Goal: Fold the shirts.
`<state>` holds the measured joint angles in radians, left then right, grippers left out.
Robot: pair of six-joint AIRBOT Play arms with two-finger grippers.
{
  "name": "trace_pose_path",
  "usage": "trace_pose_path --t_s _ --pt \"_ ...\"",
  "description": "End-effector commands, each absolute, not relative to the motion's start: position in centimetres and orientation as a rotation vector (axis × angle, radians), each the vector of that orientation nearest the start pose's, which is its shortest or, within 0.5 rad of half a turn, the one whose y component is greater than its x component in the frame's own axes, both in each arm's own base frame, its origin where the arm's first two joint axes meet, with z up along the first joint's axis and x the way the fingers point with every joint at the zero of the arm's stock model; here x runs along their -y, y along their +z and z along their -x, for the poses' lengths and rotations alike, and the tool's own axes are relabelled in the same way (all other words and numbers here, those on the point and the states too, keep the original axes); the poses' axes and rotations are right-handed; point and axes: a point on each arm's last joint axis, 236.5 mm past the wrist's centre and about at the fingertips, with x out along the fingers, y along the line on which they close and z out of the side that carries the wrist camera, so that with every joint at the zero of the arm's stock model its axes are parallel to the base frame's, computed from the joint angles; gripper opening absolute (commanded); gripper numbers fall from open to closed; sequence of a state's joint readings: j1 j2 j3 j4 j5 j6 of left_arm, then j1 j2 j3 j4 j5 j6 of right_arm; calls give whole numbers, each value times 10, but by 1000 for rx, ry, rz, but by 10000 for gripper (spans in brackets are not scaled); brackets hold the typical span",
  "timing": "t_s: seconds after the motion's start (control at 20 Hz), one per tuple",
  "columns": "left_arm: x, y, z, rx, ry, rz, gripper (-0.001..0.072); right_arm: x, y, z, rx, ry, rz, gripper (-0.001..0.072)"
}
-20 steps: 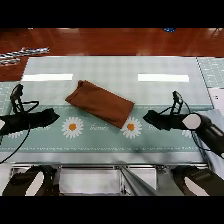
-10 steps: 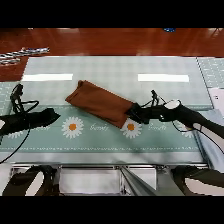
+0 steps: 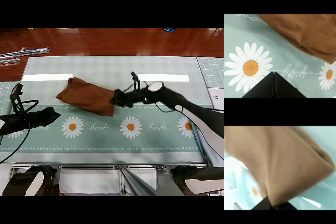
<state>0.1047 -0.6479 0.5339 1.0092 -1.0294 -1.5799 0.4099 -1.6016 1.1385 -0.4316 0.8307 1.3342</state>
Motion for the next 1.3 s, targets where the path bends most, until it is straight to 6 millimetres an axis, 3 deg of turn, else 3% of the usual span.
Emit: trace_pose_path --t_s 0.0,0.15,0.25,0.5,0.7,0.8,0.9,1.1,1.25 --pt "81 15 -262 -1081 -166 597 13 -341 55 -408 -1187 752 -514 22" --pt "80 15 -263 -1074 -163 597 13 -315 134 -440 -1065 731 -423 22" --pt "80 15 -263 -1075 -164 597 13 -275 175 -454 -1024 685 -390 22" --pt "81 16 -263 -1074 -164 598 13 -145 235 -459 -966 495 -420 22" --pt "84 19 -264 -1067 -175 619 13 -23 264 -431 -920 265 -502 22" --pt "85 22 -268 -1047 -177 635 13 30 273 -407 -907 149 -540 21" --pt "88 28 -275 -1016 -183 663 13 73 269 -377 -936 41 -591 21" --pt "89 37 -286 -960 -184 704 13 149 239 -300 -1040 -255 -660 20" --pt "86 39 -291 -934 -174 705 13 182 197 -230 -1124 -469 -722 21"
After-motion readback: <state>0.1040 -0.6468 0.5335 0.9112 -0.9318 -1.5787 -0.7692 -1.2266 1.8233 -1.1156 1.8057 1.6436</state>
